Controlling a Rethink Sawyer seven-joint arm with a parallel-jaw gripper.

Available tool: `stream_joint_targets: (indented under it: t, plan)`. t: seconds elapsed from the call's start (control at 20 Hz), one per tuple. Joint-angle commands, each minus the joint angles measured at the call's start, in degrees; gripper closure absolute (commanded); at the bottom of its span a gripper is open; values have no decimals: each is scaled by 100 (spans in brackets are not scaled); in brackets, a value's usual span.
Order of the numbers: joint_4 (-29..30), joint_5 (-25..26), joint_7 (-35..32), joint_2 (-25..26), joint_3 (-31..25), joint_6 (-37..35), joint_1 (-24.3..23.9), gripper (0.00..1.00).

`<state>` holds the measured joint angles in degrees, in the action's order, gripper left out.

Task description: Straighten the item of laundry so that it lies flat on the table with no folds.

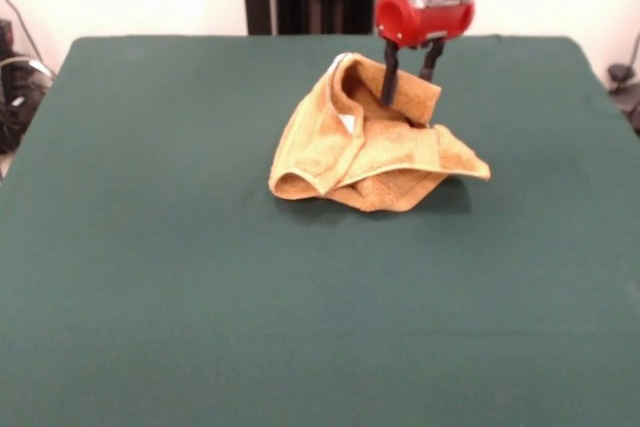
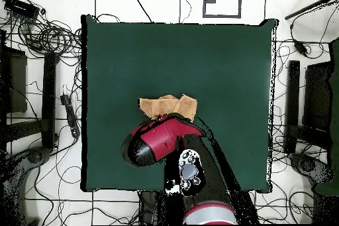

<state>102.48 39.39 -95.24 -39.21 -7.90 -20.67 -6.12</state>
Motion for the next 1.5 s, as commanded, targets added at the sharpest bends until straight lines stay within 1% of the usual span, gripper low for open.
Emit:
stream_joint_targets:
  t: [0.05, 0.1, 0.15, 0.45, 0.6, 0.7, 0.75, 0.8, 0.9, 1.05, 1.15, 1.35, 1.5]
  plan:
    - [-296, 216, -480, 381, -81, 335, 139, 0]
    - [-317, 266, -452, 384, -73, 410, 154, 0]
    - [-305, 201, -350, 399, -129, 322, 105, 100]
    - [-280, 29, -298, 372, -195, 71, 65, 100]
    - [-235, -13, -287, 360, -250, 76, 30, 100]
    - [-249, 69, -514, 234, -41, 270, 216, 100]
    - [-143, -88, -767, 183, 18, 368, 214, 100]
    - [-36, -188, -778, 101, 49, 149, 207, 100]
    - [159, -219, -548, -279, -104, 26, 157, 100]
    - [665, -577, -212, -1049, -327, -516, -12, 100]
    - [890, -844, 1, -1403, -497, -789, -144, 100]
    - [1105, -1256, 273, -1756, -742, -1095, -366, 100]
    - [1216, -1487, 353, -1973, -803, -1306, -413, 100]
